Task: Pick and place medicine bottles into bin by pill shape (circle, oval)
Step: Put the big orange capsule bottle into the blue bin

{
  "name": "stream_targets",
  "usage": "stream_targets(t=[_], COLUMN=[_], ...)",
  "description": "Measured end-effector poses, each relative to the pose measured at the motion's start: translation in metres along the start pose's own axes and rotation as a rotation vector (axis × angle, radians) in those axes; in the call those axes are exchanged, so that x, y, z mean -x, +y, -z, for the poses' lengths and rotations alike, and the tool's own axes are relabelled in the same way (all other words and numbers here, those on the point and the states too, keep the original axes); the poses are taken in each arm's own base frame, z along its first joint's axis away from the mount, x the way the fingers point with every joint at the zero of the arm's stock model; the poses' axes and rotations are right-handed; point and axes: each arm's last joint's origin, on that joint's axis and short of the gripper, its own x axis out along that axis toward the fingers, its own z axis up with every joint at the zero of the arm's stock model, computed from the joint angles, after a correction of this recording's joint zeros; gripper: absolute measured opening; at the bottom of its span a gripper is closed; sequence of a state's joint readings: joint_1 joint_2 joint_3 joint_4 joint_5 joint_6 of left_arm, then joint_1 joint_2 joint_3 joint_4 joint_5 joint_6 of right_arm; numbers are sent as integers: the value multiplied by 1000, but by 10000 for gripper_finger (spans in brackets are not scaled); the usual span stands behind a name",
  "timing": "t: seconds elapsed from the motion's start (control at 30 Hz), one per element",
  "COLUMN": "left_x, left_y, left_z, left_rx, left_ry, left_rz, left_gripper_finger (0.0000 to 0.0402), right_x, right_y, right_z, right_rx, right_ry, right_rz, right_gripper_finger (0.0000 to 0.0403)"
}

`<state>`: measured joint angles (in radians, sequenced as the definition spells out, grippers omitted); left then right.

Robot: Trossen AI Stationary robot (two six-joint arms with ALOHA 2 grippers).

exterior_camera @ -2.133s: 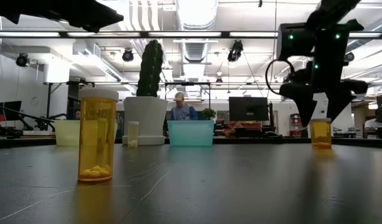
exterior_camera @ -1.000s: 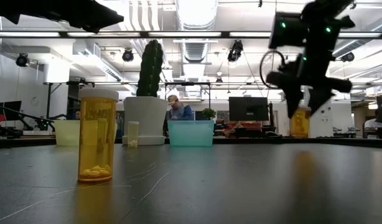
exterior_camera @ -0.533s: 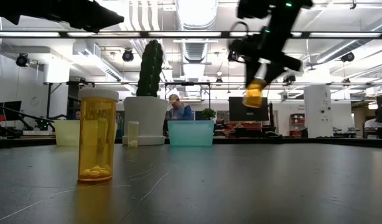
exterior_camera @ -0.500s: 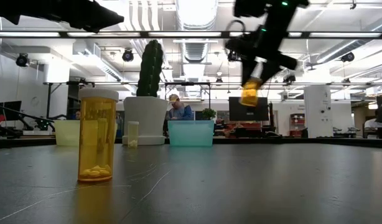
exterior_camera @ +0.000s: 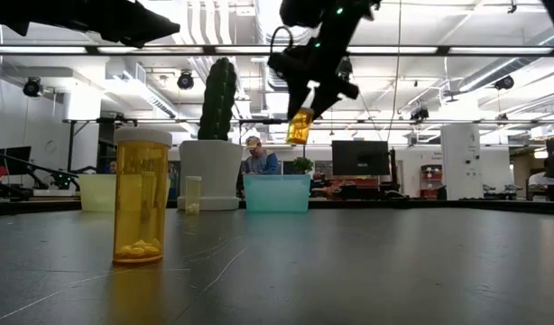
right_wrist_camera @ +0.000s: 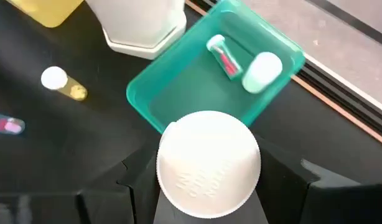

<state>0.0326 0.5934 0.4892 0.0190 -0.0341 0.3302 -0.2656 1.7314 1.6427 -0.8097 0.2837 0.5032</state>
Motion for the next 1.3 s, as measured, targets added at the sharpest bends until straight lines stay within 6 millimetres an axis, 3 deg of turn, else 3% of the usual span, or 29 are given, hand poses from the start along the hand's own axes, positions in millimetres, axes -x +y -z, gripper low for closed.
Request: stream_targets(t=[0.27, 0.83, 1.3], left_x=[0, -1, -2], left_y=[0, 0, -1], left_z=[0, 1, 2], left_rx=[0, -1, -17], left_ry=[1, 6, 12], left_rz=[1, 2, 5], left_gripper_finger=[154, 154, 154], right_x=[-37, -94, -110], right_y=[-6, -21, -22], right_z=[-16, -13, -11], right_rx=[20, 33, 36], right_ry=[52, 111, 115], right_rz=[-2, 55, 61], right_gripper_finger=[206, 206, 206])
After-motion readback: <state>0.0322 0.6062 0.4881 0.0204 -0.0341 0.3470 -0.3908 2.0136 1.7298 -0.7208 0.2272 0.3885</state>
